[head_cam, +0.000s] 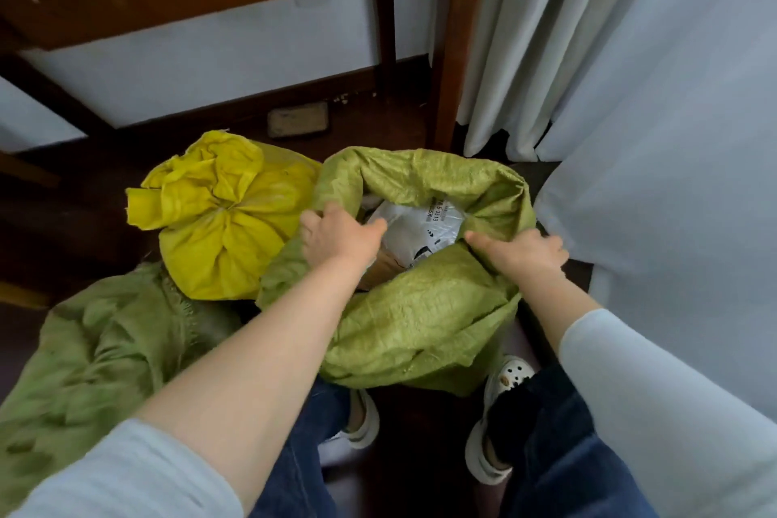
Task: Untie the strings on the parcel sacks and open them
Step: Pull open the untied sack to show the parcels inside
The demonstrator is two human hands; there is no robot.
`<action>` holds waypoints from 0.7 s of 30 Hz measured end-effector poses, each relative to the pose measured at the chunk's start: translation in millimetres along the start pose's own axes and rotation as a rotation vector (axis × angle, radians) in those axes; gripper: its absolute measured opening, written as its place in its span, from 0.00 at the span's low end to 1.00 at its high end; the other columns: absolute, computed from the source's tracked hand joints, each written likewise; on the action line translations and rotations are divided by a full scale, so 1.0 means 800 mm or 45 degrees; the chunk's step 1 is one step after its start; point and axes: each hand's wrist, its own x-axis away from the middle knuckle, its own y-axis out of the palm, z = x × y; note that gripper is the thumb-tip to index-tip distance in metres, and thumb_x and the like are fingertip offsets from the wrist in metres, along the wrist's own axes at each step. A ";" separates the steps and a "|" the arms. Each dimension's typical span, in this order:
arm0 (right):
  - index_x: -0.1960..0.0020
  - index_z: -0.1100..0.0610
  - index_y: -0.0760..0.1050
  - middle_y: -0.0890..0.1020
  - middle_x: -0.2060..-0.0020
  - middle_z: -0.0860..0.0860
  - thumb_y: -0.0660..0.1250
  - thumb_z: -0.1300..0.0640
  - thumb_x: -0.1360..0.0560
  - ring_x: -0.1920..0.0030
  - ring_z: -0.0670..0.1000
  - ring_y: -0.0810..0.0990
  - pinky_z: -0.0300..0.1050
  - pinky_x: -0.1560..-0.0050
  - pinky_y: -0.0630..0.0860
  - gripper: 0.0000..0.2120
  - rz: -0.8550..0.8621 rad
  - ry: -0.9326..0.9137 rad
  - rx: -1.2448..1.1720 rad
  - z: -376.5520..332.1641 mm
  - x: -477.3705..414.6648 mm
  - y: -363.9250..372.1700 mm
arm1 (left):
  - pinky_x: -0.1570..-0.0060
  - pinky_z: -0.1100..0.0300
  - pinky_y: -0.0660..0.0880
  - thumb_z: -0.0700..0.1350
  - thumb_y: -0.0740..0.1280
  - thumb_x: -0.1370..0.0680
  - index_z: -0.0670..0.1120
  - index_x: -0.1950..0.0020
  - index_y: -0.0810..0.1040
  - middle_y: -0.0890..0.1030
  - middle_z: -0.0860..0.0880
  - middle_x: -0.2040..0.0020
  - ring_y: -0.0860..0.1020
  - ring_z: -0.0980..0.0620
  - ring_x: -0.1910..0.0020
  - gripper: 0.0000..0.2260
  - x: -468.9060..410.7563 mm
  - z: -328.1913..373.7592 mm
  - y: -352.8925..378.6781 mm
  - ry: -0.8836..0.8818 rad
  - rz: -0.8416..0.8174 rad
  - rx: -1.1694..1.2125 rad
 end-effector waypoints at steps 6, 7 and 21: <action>0.42 0.64 0.73 0.80 0.54 0.61 0.60 0.58 0.24 0.55 0.60 0.80 0.53 0.53 0.79 0.14 -0.255 0.028 -0.463 0.027 0.019 0.030 | 0.36 0.49 0.66 0.59 0.70 0.30 0.42 0.30 0.61 0.60 0.40 0.32 0.66 0.39 0.35 0.37 0.084 -0.043 0.018 -0.196 -0.145 0.148; 0.43 0.63 0.73 0.79 0.56 0.60 0.59 0.59 0.23 0.57 0.60 0.80 0.53 0.58 0.79 0.11 -0.296 0.085 -0.677 0.025 0.030 0.027 | 0.34 0.48 0.65 0.61 0.70 0.31 0.41 0.28 0.59 0.58 0.39 0.31 0.63 0.39 0.33 0.40 0.093 -0.045 0.018 -0.315 -0.127 0.227; 0.32 0.55 0.69 0.76 0.38 0.56 0.55 0.47 0.22 0.39 0.56 0.74 0.56 0.40 0.71 0.22 -0.541 0.209 -1.746 0.041 0.034 -0.013 | 0.32 0.38 0.60 0.48 0.55 0.18 0.41 0.32 0.69 0.68 0.40 0.29 0.64 0.39 0.30 0.18 0.098 -0.061 0.030 -1.300 -0.503 2.148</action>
